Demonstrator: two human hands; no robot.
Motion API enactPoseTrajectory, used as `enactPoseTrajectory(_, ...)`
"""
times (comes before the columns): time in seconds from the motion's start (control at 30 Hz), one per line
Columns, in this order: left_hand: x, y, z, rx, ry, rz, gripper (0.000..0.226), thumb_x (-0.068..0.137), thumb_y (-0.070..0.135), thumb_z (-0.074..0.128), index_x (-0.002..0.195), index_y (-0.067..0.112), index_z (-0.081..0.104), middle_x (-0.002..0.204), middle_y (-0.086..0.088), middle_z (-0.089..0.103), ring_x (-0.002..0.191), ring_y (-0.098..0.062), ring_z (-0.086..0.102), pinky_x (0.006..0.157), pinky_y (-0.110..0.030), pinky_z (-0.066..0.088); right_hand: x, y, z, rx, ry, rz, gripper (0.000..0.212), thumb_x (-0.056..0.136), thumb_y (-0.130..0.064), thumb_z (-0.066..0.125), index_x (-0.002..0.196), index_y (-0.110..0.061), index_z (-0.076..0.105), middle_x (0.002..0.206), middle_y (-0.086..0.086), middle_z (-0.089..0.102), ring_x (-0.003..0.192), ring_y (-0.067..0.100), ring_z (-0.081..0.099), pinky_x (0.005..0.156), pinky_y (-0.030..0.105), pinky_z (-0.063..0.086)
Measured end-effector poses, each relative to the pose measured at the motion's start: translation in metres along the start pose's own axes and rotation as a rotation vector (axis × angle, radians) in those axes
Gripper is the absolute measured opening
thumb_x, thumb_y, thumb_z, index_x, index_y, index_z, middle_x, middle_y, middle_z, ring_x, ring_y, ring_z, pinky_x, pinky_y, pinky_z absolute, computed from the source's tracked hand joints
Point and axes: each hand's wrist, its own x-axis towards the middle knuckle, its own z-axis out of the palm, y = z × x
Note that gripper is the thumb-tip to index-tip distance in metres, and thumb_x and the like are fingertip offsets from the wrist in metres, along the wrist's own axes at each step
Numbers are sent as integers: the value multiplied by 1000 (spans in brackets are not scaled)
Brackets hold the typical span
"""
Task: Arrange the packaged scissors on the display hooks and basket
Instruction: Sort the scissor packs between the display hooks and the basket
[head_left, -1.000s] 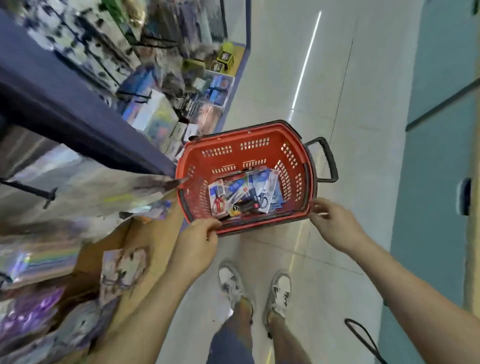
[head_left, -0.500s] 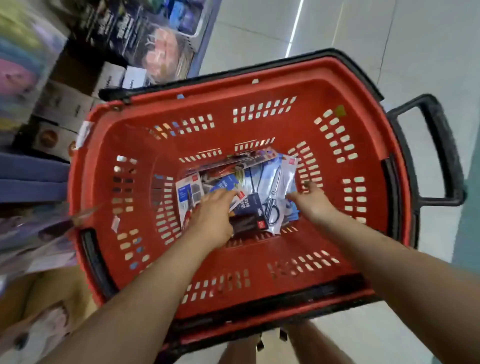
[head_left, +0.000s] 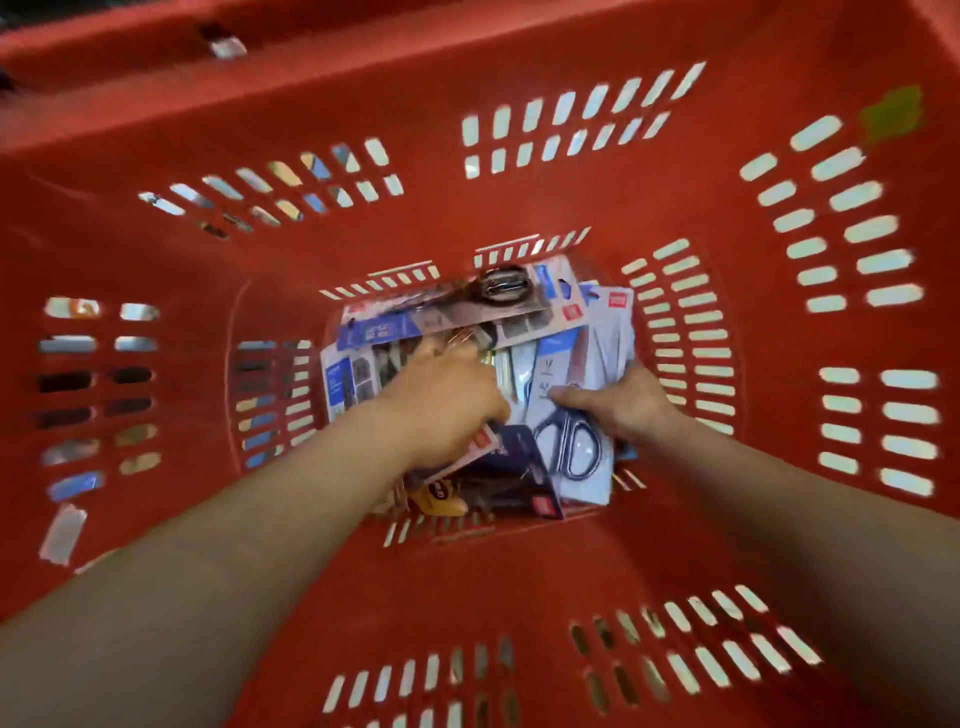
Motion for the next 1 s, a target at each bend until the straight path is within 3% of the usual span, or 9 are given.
enactPoseTrajectory(0.1, -17, -7, -4, -36, -50, 68, 27, 84, 17, 65, 108, 30, 65, 108, 3, 58, 112, -24, 47, 78, -34, 46, -28, -22, 4, 105, 58, -15, 67, 50, -25, 96, 108, -11, 66, 96, 8, 75, 82, 28, 73, 81, 47, 61)
enactPoseTrajectory(0.17, -31, -6, -8, -21, -40, 52, 18, 84, 20, 66, 101, 26, 64, 95, -1, 63, 100, -28, 57, 63, -30, 40, -46, -34, 1, 116, 56, -17, 51, 62, -11, 90, 106, -10, 65, 96, 8, 75, 83, 28, 73, 82, 47, 60)
enactPoseTrajectory(0.27, -62, -17, -18, -179, 139, -33, 21, 78, 28, 72, 98, 30, 68, 84, -2, 70, 89, -30, 66, 65, -32, 47, -78, -50, -14, 32, 64, -56, 46, 68, -8, 87, 106, -12, 61, 94, 2, 72, 85, 24, 71, 84, 43, 59)
enactPoseTrajectory(0.43, -131, -16, -53, -580, 498, -236, 12, 77, 34, 72, 89, 35, 71, 75, 13, 71, 75, -9, 65, 65, -33, 52, -142, -75, -55, 111, -16, -245, 56, 80, -2, 78, 127, -18, 51, 106, -4, 72, 85, 3, 71, 78, 26, 60)
enactPoseTrajectory(0.57, -171, 1, -86, -751, 604, -254, 28, 75, 31, 68, 101, 40, 63, 77, 17, 70, 78, -2, 64, 70, -33, 53, -186, -90, -85, -51, -113, -478, 89, 88, -3, 71, 149, -47, 23, 128, -30, 56, 111, -5, 62, 103, 33, 48)
enactPoseTrajectory(0.67, -185, 8, -102, -877, 594, -230, 25, 75, 31, 70, 98, 40, 68, 87, 18, 70, 83, -4, 66, 74, -33, 52, -217, -105, -98, -160, -168, -625, 103, 90, -2, 67, 145, -65, 6, 136, -46, 39, 125, -9, 51, 112, 32, 40)
enactPoseTrajectory(0.77, -180, 14, -112, -1099, 557, -212, 23, 80, 19, 78, 84, 41, 72, 81, 17, 71, 77, 0, 65, 70, -22, 48, -237, -119, -97, 23, -244, -655, 90, 93, 8, 57, 144, -58, 24, 147, -6, 51, 130, 16, 54, 113, 46, 37)
enactPoseTrajectory(0.87, -164, 18, -119, -1233, 547, -245, 15, 82, 20, 75, 77, 33, 70, 71, 16, 68, 67, 7, 56, 67, -16, 43, -259, -133, -93, 256, -412, -577, 68, 96, 4, 50, 127, -55, 49, 126, -18, 67, 111, 2, 65, 88, 19, 54)
enactPoseTrajectory(1.0, -144, 20, -130, -1348, 614, -387, 11, 79, 36, 66, 77, 25, 67, 74, 12, 69, 69, -7, 60, 72, -34, 52, -260, -120, -98, 101, -295, -589, 30, 105, -36, 38, 120, -40, 63, 121, -28, 65, 115, -13, 55, 105, 13, 39)
